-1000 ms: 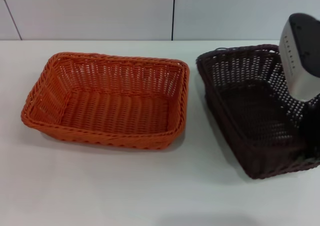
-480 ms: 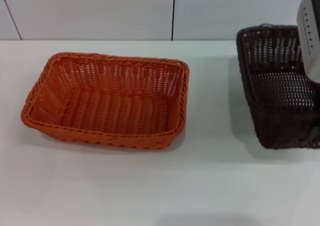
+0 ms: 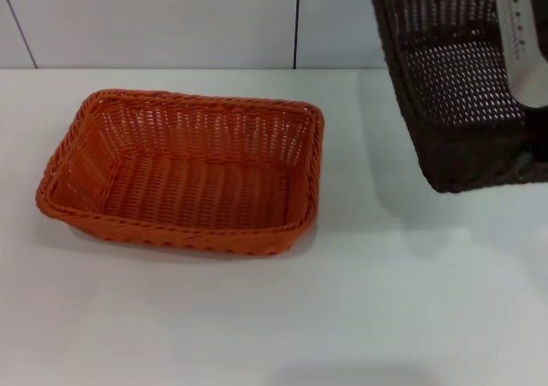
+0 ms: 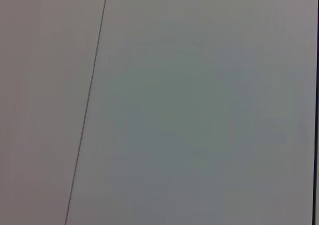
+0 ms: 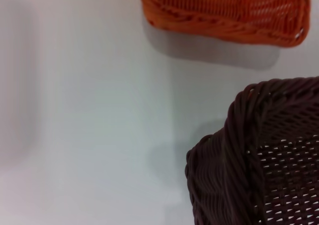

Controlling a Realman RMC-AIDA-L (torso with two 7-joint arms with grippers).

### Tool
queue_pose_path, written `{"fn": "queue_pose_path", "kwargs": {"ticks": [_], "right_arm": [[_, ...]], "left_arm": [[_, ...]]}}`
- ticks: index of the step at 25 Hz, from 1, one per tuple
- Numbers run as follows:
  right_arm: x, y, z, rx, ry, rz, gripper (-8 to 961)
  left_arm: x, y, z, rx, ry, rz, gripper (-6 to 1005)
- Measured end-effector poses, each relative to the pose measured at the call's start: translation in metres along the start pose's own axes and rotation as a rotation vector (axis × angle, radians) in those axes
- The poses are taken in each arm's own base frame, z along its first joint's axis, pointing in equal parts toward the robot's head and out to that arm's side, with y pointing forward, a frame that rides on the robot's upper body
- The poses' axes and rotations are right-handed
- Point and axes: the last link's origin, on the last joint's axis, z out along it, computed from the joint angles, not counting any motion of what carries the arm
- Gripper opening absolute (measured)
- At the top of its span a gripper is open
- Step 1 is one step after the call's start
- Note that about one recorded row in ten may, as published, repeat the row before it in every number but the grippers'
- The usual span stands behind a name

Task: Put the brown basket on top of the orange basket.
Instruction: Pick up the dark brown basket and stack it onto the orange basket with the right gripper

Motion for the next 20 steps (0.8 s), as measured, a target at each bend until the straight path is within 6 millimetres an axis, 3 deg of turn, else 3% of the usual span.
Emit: {"fn": "queue_pose_path", "kwargs": {"ticks": [12,20], "right_arm": [[-0.025,-0.024,-0.003,0.184,-0.045,-0.157,131],[-0.042,-0.034,0.008,0.328,-0.102,-0.345,131]], "left_arm": [[0.0,0.003,0.001,-0.009,-0.001,-0.005,741],[-0.003,0.003,0.001,-0.004,-0.019,-0.007,741]]}}
